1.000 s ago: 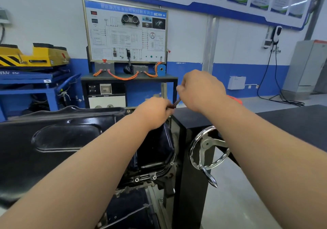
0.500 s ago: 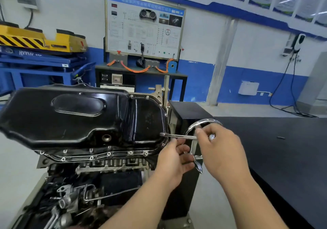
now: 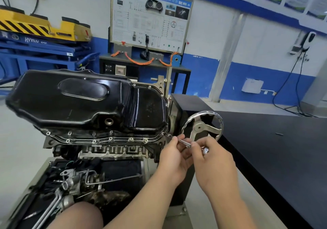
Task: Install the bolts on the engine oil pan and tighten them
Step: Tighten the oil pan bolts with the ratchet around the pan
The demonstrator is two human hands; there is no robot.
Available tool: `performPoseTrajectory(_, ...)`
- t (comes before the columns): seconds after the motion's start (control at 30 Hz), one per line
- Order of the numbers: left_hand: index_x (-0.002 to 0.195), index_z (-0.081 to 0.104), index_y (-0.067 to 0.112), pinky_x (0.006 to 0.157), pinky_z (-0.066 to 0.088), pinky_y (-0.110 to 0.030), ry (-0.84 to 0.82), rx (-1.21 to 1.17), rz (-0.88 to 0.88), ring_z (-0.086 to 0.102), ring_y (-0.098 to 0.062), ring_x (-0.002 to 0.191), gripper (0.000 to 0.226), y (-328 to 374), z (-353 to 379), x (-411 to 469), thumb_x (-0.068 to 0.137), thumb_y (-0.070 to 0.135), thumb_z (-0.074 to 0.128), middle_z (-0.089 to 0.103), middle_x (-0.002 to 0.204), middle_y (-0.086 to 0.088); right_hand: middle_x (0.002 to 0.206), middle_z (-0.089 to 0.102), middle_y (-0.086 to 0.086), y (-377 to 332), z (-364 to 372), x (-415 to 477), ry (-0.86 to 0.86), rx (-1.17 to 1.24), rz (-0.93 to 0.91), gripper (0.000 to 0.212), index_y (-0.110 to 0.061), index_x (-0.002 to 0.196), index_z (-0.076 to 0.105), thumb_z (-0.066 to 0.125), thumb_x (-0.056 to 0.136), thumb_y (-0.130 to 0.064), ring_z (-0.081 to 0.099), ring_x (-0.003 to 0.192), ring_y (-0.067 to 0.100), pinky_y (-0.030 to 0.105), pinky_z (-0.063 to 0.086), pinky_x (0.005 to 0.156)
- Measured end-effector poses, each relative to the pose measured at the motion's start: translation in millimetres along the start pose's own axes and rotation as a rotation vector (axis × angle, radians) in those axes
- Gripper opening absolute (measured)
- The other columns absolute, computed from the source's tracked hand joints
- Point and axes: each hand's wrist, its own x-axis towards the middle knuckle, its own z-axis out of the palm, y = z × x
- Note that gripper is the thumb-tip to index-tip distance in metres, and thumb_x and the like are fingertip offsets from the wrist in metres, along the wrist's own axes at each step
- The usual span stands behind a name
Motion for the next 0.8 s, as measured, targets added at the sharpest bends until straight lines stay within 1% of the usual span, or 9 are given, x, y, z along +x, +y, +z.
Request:
performPoseTrajectory(0.13,0.1,0.06,0.01,0.052,0.054,-0.027,0.008,0.018,-0.011,0.064,-0.016,0.055,0.03,1.8,-5.7,3.6,0.103,0.03,0.038,0.065,0.067,-0.003,0.082,0.057,-0.016,-0.8,4.4,-1.2,-0.034,-0.018,-0.006,0.012,-0.037,0.085,0.055,0.049,0.091,-0.045,0.055,0.079,0.009,0.031,0.046,0.065)
performPoseTrajectory(0.2,0.098,0.06,0.01,0.052,0.054,-0.027,0.005,0.022,-0.022,0.064,-0.016,0.055,0.031,3.8,-6.6,5.9,0.103,0.03,0.037,0.064,0.068,-0.003,0.08,0.055,-0.017,-3.3,5.5,-0.6,-0.04,-0.026,-0.008,0.01,-0.038,0.084,0.053,0.049,0.092,-0.044,0.054,0.077,0.007,0.03,0.045,0.063)
performPoseTrajectory(0.33,0.096,0.062,0.01,0.052,0.054,-0.027,0.014,0.031,-0.025,0.064,-0.016,0.059,0.031,6.7,-9.9,13.0,0.102,0.031,0.039,0.065,0.069,-0.003,0.076,0.055,-0.015,-6.0,7.3,1.2,-0.069,-0.034,-0.011,0.011,-0.038,0.083,0.05,0.048,0.093,-0.043,0.055,0.074,0.009,0.029,0.046,0.061)
performPoseTrajectory(0.47,0.093,0.063,0.011,0.054,0.055,-0.029,0.007,0.006,-0.031,0.064,-0.018,0.061,0.03,10.8,-13.6,15.8,0.102,0.03,0.041,0.066,0.071,-0.003,0.08,0.055,-0.018,-9.4,6.6,4.7,-0.088,-0.084,-0.043,0.009,-0.039,0.086,0.05,0.048,0.093,-0.044,0.053,0.076,0.005,0.029,0.046,0.064)
performPoseTrajectory(0.53,0.092,0.063,0.012,0.056,0.055,-0.03,-0.015,-0.01,-0.043,0.064,-0.018,0.063,0.03,12.0,-14.0,15.3,0.102,0.031,0.041,0.066,0.073,-0.004,0.079,0.054,-0.019,-11.8,4.9,6.2,-0.084,-0.096,-0.053,0.009,-0.038,0.087,0.052,0.048,0.092,-0.045,0.052,0.074,0.003,0.028,0.045,0.062)
performPoseTrajectory(0.63,0.089,0.062,0.013,0.056,0.055,-0.029,-0.04,-0.034,-0.06,0.064,-0.018,0.06,0.032,10.9,-14.3,15.6,0.102,0.032,0.039,0.066,0.072,-0.004,0.075,0.055,-0.019,-13.9,1.8,8.5,-0.057,-0.119,-0.071,0.011,-0.038,0.083,0.052,0.049,0.091,-0.045,0.05,0.069,-0.001,0.024,0.041,0.057)
performPoseTrajectory(0.8,0.086,0.063,0.014,0.057,0.055,-0.029,-0.063,-0.045,-0.078,0.062,-0.02,0.065,0.034,7.5,-16.0,19.5,0.102,0.033,0.039,0.068,0.076,-0.006,0.073,0.057,-0.018,-16.6,-1.0,13.3,-0.046,-0.121,-0.082,0.013,-0.036,0.082,0.054,0.049,0.09,-0.044,0.052,0.069,0.001,0.027,0.045,0.06)
